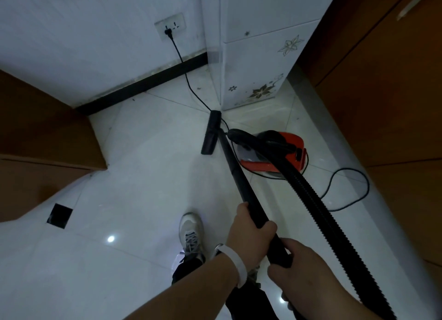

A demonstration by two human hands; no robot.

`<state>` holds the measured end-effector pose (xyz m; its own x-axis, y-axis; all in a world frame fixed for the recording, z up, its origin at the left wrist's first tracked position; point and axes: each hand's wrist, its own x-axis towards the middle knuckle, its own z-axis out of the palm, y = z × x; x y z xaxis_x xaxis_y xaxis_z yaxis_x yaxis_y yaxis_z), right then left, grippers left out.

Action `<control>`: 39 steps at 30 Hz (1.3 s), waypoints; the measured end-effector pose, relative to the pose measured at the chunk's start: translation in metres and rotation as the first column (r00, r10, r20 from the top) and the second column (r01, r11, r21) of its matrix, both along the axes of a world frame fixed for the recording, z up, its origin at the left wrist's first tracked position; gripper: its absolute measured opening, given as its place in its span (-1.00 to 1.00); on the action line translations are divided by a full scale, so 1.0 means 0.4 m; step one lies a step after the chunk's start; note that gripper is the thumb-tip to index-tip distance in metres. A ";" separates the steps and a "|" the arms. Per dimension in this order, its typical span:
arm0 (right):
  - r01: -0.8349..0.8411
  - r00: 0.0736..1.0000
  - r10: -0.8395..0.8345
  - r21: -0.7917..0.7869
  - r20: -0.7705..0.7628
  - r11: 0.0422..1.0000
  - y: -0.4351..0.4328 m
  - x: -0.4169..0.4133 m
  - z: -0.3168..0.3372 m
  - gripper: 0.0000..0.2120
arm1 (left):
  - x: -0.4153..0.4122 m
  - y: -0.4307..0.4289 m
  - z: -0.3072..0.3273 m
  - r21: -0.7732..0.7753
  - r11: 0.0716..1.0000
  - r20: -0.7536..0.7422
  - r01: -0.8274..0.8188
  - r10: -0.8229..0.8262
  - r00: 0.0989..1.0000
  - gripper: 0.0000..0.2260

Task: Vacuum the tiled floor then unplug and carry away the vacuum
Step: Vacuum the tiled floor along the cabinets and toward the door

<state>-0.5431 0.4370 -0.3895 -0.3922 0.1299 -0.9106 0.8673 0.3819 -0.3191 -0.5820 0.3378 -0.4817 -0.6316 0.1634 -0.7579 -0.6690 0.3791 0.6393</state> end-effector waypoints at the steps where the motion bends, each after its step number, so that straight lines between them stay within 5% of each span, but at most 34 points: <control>1: -0.026 1.000 0.026 -0.012 -0.001 1.000 -0.007 -0.005 -0.002 -0.74 | -0.002 -0.013 -0.003 -0.007 1.000 -0.005 -0.025 0.024 1.000 -0.61; 8: -0.103 0.994 0.101 -0.055 -0.033 0.993 -0.087 -0.078 -0.034 -0.82 | -0.063 -0.111 -0.034 0.005 0.984 0.018 -0.178 0.177 0.984 -0.53; 28: 0.102 0.985 -0.105 -0.029 -0.137 0.994 -0.226 -0.322 -0.103 -0.87 | -0.354 -0.213 -0.087 0.046 0.999 -0.046 -0.019 0.021 0.999 -0.51; 39: -0.142 0.988 0.133 -0.122 -0.075 0.982 -0.310 -0.429 -0.084 -0.80 | -0.380 -0.349 -0.078 0.050 0.961 -0.011 -0.273 0.274 0.962 -0.51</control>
<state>-0.7147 0.3132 -0.4232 -0.4579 -0.0443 -0.8879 0.7848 0.4490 -0.4271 -0.7339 0.1982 -0.5129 -0.6703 0.0187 -0.7419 -0.7315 0.1521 0.6647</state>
